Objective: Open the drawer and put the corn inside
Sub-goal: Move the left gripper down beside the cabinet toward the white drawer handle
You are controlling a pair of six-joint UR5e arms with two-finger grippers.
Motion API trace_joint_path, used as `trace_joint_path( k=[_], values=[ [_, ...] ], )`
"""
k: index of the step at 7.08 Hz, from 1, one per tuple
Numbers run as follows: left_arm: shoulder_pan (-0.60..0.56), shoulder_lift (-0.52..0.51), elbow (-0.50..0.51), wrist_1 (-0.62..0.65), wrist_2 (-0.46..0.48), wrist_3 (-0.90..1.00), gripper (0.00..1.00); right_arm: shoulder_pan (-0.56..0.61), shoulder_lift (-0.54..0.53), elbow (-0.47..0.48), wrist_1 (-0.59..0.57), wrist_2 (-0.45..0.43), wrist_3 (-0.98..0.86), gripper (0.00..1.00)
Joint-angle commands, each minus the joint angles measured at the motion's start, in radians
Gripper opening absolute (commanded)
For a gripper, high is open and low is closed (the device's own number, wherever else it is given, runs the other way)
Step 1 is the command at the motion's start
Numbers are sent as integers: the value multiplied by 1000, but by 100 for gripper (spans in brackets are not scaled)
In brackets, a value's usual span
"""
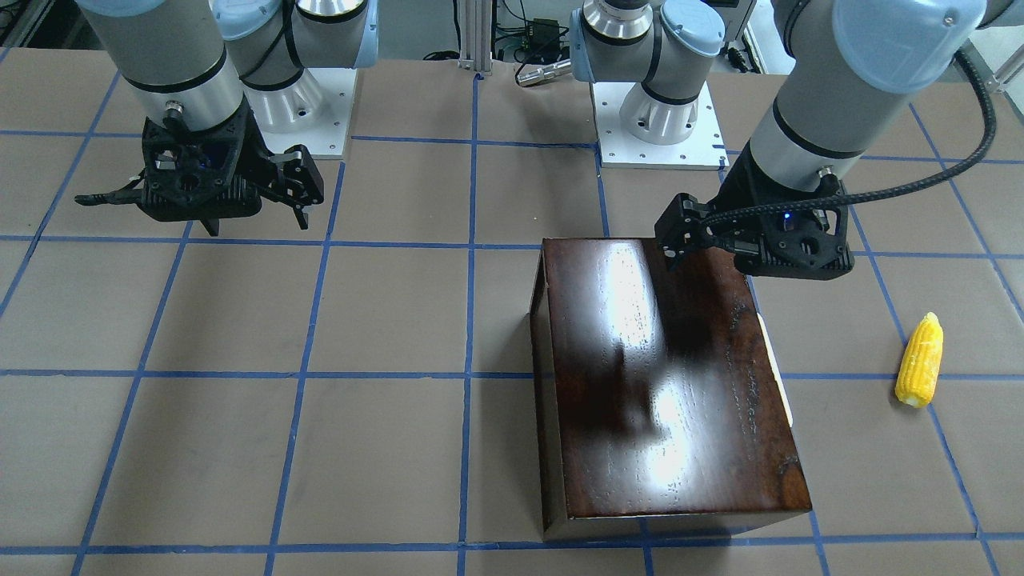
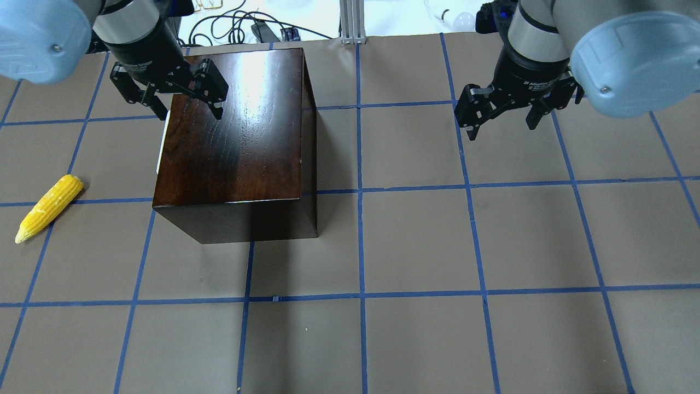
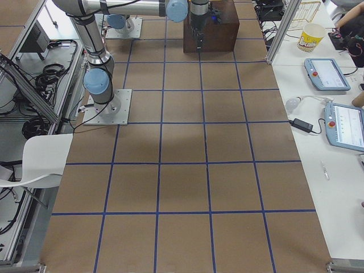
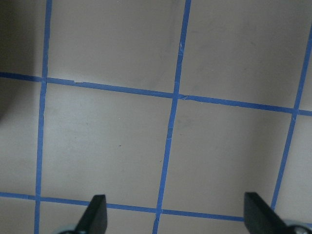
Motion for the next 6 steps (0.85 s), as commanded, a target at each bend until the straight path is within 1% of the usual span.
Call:
trace_joint_path(
  k=[1,3,4,5,6],
  values=[
    [73,-1,3,-8,-2,-2,100,-3,0,0,0,0,0,100],
    [131,11,15,-3,-16,14,100,0,0,0,0,0,0,100],
    [182,2,31,-2,-21,73,100,0,0,0,0,0,0,100],
    [231,-4,40,1,-45,172,100,0,0,0,0,0,0,100],
    [290,-19,43,4,-50,251,100,0,0,0,0,0,0,100]
  ],
)
